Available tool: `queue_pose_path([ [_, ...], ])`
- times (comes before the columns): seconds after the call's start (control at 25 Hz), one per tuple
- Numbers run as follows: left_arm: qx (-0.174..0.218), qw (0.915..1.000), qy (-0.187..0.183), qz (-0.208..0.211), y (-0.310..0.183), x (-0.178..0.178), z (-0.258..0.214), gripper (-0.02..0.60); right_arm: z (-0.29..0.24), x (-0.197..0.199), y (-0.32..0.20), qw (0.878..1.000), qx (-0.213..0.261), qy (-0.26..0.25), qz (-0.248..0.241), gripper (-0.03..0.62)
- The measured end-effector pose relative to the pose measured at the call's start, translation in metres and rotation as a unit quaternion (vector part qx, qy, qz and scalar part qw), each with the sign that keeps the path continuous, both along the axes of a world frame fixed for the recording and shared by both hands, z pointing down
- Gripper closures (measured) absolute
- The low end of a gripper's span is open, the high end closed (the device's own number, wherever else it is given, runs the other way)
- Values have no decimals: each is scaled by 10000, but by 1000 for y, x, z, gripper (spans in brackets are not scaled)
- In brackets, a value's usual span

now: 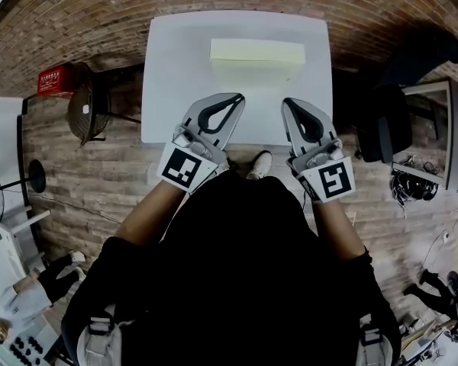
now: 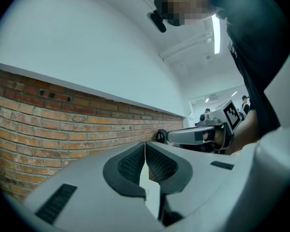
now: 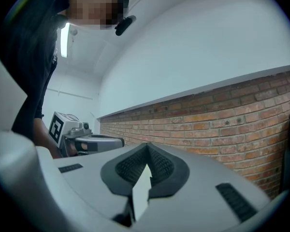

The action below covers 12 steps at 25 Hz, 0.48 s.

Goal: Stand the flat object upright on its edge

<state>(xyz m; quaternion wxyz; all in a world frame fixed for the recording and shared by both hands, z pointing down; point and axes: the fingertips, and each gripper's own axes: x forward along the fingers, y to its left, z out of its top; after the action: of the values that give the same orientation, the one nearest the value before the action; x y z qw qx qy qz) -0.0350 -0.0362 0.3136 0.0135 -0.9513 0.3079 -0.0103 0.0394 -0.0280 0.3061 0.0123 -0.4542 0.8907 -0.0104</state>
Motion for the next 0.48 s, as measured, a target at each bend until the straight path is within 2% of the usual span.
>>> queue_pose_path([
  [0.48, -52, 10000, -29, -4, -1, -3, 7, 561, 10, 2, 0, 9999, -139, 24, 83, 589],
])
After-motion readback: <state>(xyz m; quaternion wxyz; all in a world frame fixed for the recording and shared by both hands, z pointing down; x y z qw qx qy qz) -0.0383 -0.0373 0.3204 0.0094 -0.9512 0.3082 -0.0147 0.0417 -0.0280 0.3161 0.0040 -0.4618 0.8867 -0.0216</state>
